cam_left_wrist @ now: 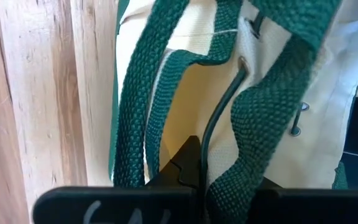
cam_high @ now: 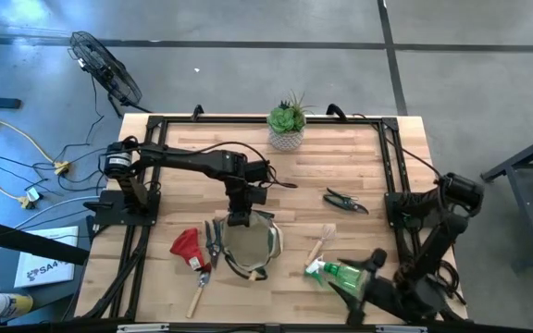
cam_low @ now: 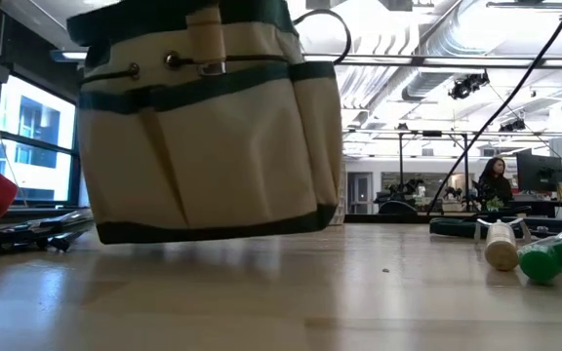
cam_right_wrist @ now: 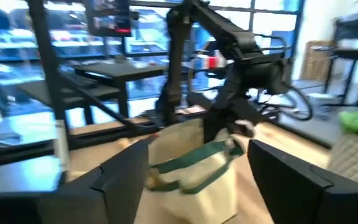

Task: Pick & Place Garden tools in Gardening bag
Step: Put the green spray bottle into the gardening bag

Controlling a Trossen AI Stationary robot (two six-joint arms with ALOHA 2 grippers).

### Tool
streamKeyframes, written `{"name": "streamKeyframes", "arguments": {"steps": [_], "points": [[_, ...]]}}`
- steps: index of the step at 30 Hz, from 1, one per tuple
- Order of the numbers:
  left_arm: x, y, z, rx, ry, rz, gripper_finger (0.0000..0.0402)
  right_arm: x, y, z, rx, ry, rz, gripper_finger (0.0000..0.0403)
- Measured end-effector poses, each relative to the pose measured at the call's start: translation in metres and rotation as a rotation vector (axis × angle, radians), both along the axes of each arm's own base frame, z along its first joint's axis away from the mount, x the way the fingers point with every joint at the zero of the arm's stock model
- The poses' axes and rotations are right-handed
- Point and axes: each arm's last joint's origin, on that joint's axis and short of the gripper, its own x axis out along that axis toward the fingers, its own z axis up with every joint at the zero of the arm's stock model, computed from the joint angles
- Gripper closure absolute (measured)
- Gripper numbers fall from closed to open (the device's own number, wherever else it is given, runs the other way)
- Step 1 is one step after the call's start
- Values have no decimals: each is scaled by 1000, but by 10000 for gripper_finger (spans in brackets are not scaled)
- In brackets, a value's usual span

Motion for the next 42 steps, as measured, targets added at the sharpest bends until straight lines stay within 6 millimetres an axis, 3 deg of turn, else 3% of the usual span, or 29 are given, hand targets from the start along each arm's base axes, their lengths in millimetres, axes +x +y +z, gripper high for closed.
{"name": "streamKeyframes", "arguments": {"steps": [4, 10, 23, 30, 38, 42], "points": [[0, 0, 0, 0, -1, 0, 402, -4, 4, -3, 24, -11, 16, 162], [0, 0, 0, -1, 2, 3, 402, 6, -1, -5, 22, -10, -18, 158], [1, 0, 0, -13, 12, 22, 402, 8, -25, 30, -37, 19, -57, 154], [2, 0, 1, -11, -11, 20, 402, 37, -70, 55, -125, 63, -196, 154], [3, 0, 1, -2, -39, -1, 402, 81, -133, 81, -665, 72, -115, 163], [3, 0, 2, -2, -38, 0, 402, 80, -179, 126, -661, 153, -330, 172]]}}
